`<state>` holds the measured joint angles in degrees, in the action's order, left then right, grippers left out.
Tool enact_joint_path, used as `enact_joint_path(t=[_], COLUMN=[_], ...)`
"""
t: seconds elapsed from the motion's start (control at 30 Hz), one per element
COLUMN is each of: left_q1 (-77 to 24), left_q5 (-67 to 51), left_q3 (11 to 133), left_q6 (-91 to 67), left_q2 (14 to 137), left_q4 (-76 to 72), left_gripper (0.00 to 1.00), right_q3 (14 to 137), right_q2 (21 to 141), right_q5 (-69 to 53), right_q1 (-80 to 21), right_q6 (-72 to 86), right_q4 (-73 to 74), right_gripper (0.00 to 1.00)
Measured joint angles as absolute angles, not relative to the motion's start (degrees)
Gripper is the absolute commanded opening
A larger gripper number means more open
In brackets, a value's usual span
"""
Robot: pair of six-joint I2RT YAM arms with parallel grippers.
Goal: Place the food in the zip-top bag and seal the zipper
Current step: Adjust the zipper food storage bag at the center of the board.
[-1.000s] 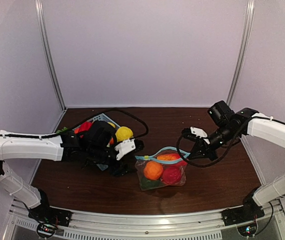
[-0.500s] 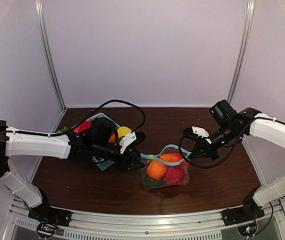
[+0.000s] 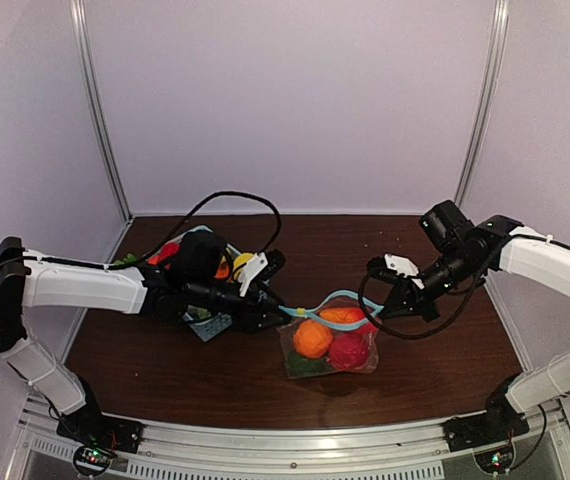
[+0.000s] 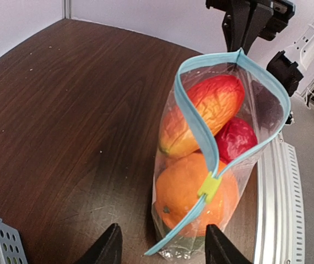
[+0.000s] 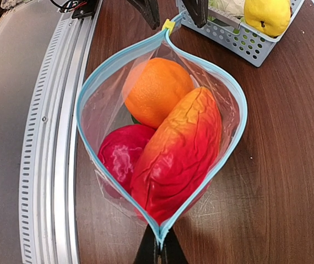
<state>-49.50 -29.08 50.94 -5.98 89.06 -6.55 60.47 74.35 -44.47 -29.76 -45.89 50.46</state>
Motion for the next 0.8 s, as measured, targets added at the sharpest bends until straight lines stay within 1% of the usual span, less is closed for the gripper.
enact_joint_path(t=[0.3, 0.4, 0.5, 0.57, 0.6, 0.63, 0.8], left_q1=[-49.50, -49.50, -49.50, -49.50, -49.50, -49.50, -49.50], left_q5=[-33.91, -34.54, -34.92, -35.20, -35.33, -35.42, -35.51], left_q3=[50.98, 51.13, 51.16, 51.16, 51.16, 51.16, 51.16], left_q6=[-5.82, -5.63, -5.56, -5.45, -5.41, -5.45, -4.97], left_q2=[90.70, 91.31, 91.55, 91.55, 91.55, 91.50, 89.41], left_q4=[-8.16, -8.12, -8.10, -8.12, -8.10, -8.08, -6.52], left_gripper=[0.23, 0.19, 0.10, 0.06, 0.02, 0.00, 0.00], right_q3=[60.47, 60.47, 60.47, 60.47, 60.47, 60.47, 60.49], right_q2=[74.37, 74.37, 74.37, 74.37, 74.37, 74.37, 74.94], right_q5=[-44.47, -44.47, -44.47, -44.47, -44.47, -44.47, -44.53], right_q1=[-29.74, -29.74, -29.65, -29.52, -29.36, -29.19, -27.09], right_q6=[-45.91, -45.89, -45.89, -45.84, -45.82, -45.78, -45.25], right_q4=[50.39, 50.39, 50.39, 50.39, 50.39, 50.41, 50.46], right_gripper=[0.00, 0.00, 0.00, 0.00, 0.00, 0.00, 0.00])
